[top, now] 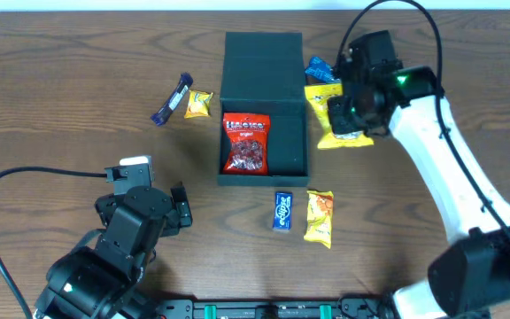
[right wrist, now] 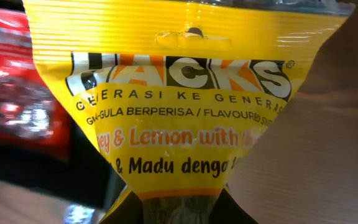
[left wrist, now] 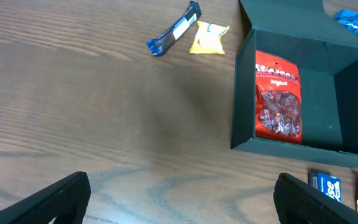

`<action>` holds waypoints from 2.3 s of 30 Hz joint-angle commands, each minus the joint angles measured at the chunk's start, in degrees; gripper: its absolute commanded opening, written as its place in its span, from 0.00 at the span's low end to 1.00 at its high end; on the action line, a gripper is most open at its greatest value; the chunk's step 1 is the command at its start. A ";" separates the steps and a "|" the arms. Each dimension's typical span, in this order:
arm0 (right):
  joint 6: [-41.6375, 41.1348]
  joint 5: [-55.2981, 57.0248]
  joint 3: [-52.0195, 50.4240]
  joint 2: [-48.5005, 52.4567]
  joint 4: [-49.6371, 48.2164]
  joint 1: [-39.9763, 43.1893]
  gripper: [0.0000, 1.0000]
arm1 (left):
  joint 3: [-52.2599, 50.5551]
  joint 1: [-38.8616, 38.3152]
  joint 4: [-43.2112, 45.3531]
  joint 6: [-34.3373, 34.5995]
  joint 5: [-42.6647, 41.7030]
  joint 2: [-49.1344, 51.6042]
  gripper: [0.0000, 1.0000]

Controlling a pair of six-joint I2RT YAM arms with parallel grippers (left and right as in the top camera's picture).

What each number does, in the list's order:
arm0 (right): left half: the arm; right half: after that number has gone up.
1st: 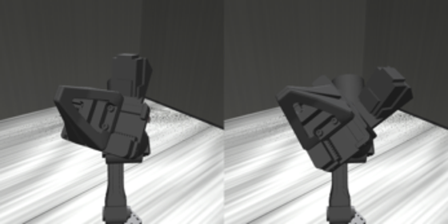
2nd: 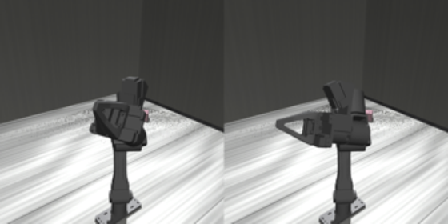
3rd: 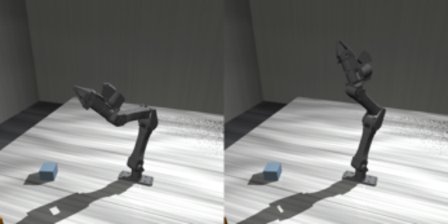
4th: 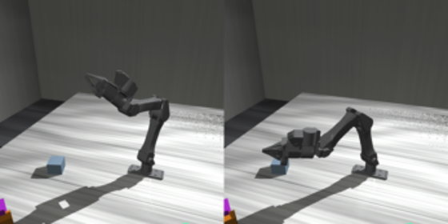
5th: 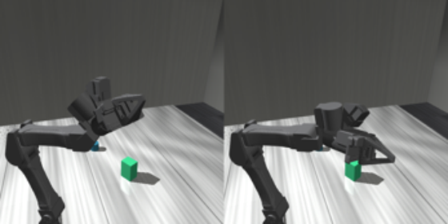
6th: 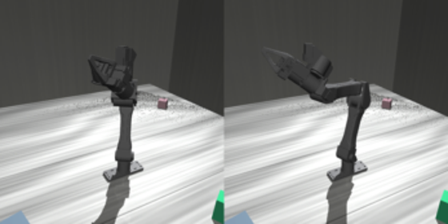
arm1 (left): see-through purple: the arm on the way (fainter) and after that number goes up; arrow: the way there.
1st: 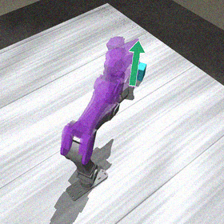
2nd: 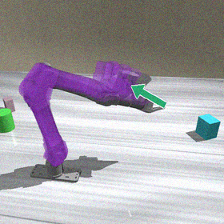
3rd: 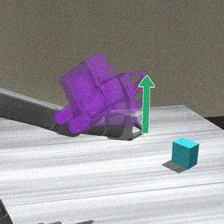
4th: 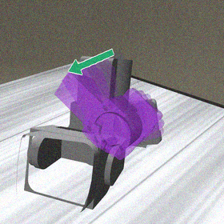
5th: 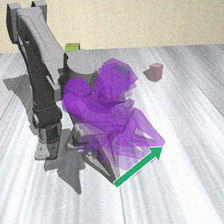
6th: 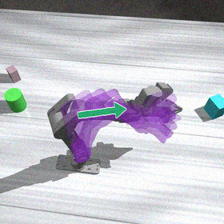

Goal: Pack container
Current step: 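Carry the yellow bag into the box beside the red bag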

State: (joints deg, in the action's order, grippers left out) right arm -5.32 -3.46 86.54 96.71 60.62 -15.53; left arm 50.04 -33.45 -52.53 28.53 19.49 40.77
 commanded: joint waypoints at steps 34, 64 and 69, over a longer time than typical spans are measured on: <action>-23.50 3.21 0.68 12.96 -8.17 -17.70 0.02 | -0.07 0.15 -0.15 0.44 0.39 0.04 0.96; -24.20 16.79 -2.45 17.79 -8.37 -17.44 0.02 | -0.07 0.15 -0.15 0.44 0.39 0.04 0.95; -24.20 17.20 -2.67 17.79 -8.15 -16.68 0.04 | -0.07 0.15 -0.15 0.44 0.39 0.04 0.95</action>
State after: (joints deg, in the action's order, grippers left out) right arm -29.15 10.37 84.97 113.89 52.16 -33.04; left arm 50.04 -33.45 -52.53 28.53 19.49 40.77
